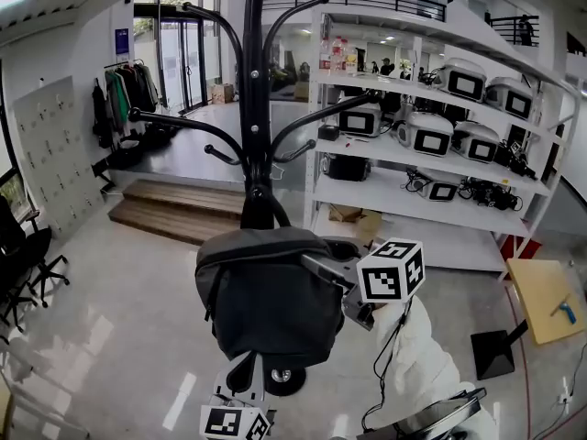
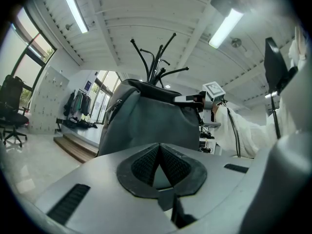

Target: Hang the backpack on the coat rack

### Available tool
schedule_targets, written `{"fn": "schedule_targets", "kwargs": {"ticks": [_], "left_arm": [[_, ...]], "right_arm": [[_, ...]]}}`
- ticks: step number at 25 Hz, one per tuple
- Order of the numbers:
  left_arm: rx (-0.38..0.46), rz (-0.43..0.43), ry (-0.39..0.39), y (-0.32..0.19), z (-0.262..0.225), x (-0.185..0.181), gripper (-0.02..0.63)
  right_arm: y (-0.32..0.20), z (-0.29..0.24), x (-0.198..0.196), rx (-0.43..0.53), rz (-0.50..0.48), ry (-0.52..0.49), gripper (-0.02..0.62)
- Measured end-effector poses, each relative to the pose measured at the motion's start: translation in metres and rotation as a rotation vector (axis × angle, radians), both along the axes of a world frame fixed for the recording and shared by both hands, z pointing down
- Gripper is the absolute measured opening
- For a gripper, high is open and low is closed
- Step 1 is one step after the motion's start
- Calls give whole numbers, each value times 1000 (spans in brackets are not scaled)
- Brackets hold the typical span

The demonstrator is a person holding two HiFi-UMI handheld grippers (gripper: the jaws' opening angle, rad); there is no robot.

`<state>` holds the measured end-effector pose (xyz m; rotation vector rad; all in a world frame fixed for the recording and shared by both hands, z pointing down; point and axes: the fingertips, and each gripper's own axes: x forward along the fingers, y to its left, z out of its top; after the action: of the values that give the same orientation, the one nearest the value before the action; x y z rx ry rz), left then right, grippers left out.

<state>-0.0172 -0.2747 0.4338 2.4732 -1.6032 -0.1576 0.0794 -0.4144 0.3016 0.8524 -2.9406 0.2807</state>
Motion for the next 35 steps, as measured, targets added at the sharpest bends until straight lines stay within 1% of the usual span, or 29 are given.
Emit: {"fn": "schedule_targets", "kwargs": {"ticks": [11,15,20,23,28,30,35], "left_arm": [[-13,-4,10,-6,4,-2,3],[-11,-1,8,-6,7,1,3],[-14,15,7,-9,6,-2,3],[-17,24,6,-9,5,-1,3],[-12,36,-4,-10,4,1,3],[-12,39,-7,-11,3,2,3],[-13,50,-10,-9,1,2,3]], "right_arm": [[-1,3,0,99,-14,22,133],[-2,5,5,122,-13,39,155],[-2,2,3,127,-4,15,184],[1,0,3,127,-15,2,206],[3,-1,2,143,-27,24,235],[2,-1,2,151,-15,33,243],[0,-6,12,192,48,67,278]]}}
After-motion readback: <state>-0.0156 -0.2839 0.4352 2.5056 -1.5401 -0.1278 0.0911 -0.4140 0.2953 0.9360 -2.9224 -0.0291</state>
